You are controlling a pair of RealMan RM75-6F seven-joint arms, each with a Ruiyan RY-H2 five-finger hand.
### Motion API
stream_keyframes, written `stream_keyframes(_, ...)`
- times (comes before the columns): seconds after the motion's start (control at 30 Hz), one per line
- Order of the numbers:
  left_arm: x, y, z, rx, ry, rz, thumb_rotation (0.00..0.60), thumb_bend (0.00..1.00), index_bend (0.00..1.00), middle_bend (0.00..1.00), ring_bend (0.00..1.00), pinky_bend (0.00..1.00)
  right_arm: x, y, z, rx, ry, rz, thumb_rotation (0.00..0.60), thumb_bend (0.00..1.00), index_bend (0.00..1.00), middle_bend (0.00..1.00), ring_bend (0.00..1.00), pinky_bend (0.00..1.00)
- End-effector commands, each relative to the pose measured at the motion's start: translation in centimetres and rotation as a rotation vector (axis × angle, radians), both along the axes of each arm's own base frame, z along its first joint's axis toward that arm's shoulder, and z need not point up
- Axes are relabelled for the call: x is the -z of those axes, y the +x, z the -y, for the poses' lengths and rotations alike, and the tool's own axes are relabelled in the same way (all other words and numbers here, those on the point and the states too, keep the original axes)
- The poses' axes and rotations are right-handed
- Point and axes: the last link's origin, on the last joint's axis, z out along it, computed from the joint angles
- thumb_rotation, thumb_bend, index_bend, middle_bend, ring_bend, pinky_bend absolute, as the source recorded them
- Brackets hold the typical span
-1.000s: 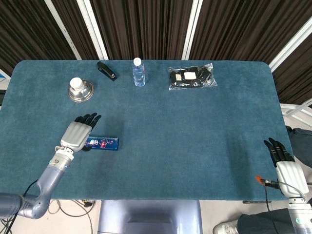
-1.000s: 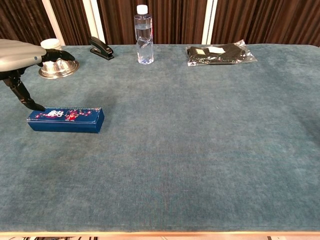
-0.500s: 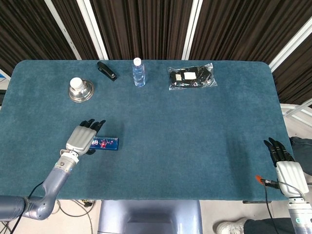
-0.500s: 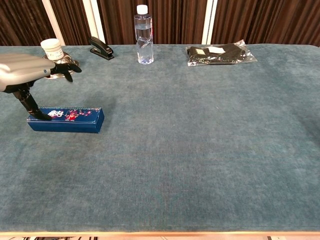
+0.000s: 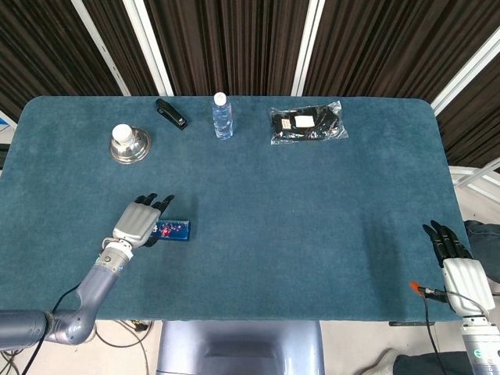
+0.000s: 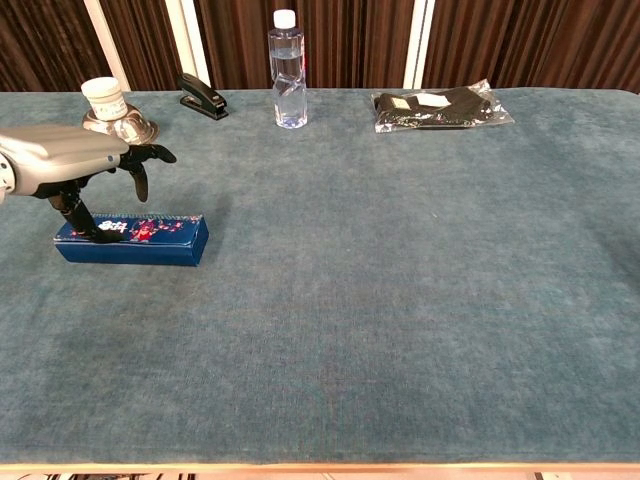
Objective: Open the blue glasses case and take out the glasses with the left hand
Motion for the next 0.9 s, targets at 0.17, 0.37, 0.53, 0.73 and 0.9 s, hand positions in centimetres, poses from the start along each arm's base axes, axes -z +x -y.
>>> stream_keyframes(0.17, 0.23, 0.00, 0.08, 0.004, -0.009, -0.006, 0.600, 0.27, 0.00, 0.31, 0.08, 0.18, -0.02, 0.01, 0.03, -0.001, 0.000, 0.000, 0.600, 0.05, 0.00, 0.00, 0.00, 0.23)
stream_keyframes(0.37, 0.13, 0.14, 0.32, 0.011, -0.012, -0.003, 0.600, 0.27, 0.00, 0.31, 0.08, 0.18, -0.01, 0.02, 0.02, -0.001, -0.001, -0.002, 0.600, 0.05, 0.00, 0.00, 0.00, 0.23)
stream_keyframes(0.53, 0.10, 0.00, 0.32, 0.007, -0.010, -0.003, 0.600, 0.27, 0.00, 0.31, 0.08, 0.18, -0.01, 0.02, 0.01, -0.001, -0.001, -0.002, 0.600, 0.05, 0.00, 0.00, 0.00, 0.22)
stream_keyframes(0.73, 0.21, -0.28, 0.13, 0.000, -0.010, -0.012, 0.600, 0.27, 0.00, 0.31, 0.08, 0.18, -0.02, 0.03, 0.04, -0.001, -0.002, -0.002, 0.600, 0.05, 0.00, 0.00, 0.00, 0.22)
stream_keyframes(0.9, 0.37, -0.40, 0.11, -0.005, -0.014, -0.014, 0.600, 0.28, 0.00, 0.31, 0.08, 0.18, -0.01, 0.02, 0.03, 0.000, -0.003, -0.002, 0.600, 0.05, 0.00, 0.00, 0.00, 0.23)
